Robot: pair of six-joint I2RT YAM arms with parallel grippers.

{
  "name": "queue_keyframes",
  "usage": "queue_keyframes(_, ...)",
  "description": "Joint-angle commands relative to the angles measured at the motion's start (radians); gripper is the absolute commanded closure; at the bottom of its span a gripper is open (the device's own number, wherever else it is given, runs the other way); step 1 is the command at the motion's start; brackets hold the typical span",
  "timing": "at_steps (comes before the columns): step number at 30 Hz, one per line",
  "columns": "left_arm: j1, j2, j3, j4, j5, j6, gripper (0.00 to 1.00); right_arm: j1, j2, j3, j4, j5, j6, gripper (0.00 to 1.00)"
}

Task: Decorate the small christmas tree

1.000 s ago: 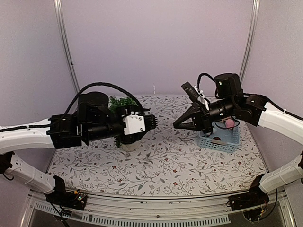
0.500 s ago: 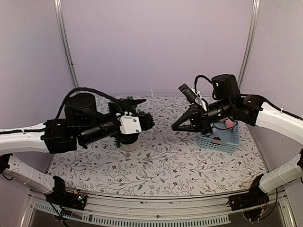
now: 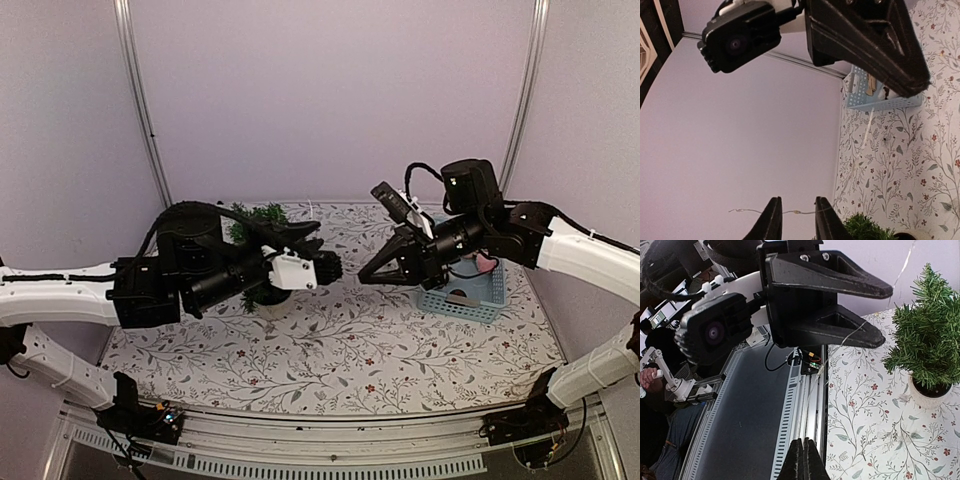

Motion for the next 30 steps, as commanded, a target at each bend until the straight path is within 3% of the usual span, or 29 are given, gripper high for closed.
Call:
queue_keyframes(1,-0.012,-0.030,-0.013,0.048,-0.009,-0.015,0.86,0.008,-0.002,0.038,0.012,0.001,0.005,1.00)
queue_keyframes(2,-0.010,-0.039,-0.011,0.039,-0.001,-0.040,0.96,0.008,-0.003,0.041,0.010,0.020,0.002,1.00)
queue_keyframes(3,-0.009,-0.046,-0.008,0.025,0.011,-0.072,1.00,0.008,-0.006,0.046,0.006,0.053,-0.004,1.00)
queue_keyframes(7,0.029,-0.083,0.031,-0.085,0.136,-0.297,1.00,0.008,-0.012,0.094,0.063,0.213,-0.003,1.00)
queue_keyframes(11,0.175,-0.142,0.040,-0.124,0.397,-0.583,1.00,0.008,0.066,0.214,0.115,0.263,0.010,1.00)
queue_keyframes(14,0.251,-0.177,0.024,-0.115,0.484,-0.701,1.00,0.008,0.137,0.286,0.120,0.297,-0.001,0.99)
queue_keyframes(16,0.290,-0.192,0.014,-0.114,0.514,-0.764,1.00,0.008,0.171,0.320,0.130,0.306,-0.007,0.92)
queue_keyframes(21,0.387,-0.201,0.001,-0.104,0.590,-0.891,1.00,0.008,0.249,0.359,0.210,0.307,0.009,0.54)
queue_keyframes(23,0.417,-0.191,0.016,-0.113,0.613,-0.934,1.00,0.008,0.271,0.356,0.243,0.313,0.041,0.46)
queue_keyframes(28,0.467,-0.182,0.048,-0.136,0.615,-0.989,1.00,0.008,0.255,0.233,0.374,0.285,0.070,0.25)
queue_keyframes(30,0.495,-0.180,0.053,-0.136,0.619,-1.018,1.00,0.008,0.222,0.155,0.435,0.284,0.081,0.09)
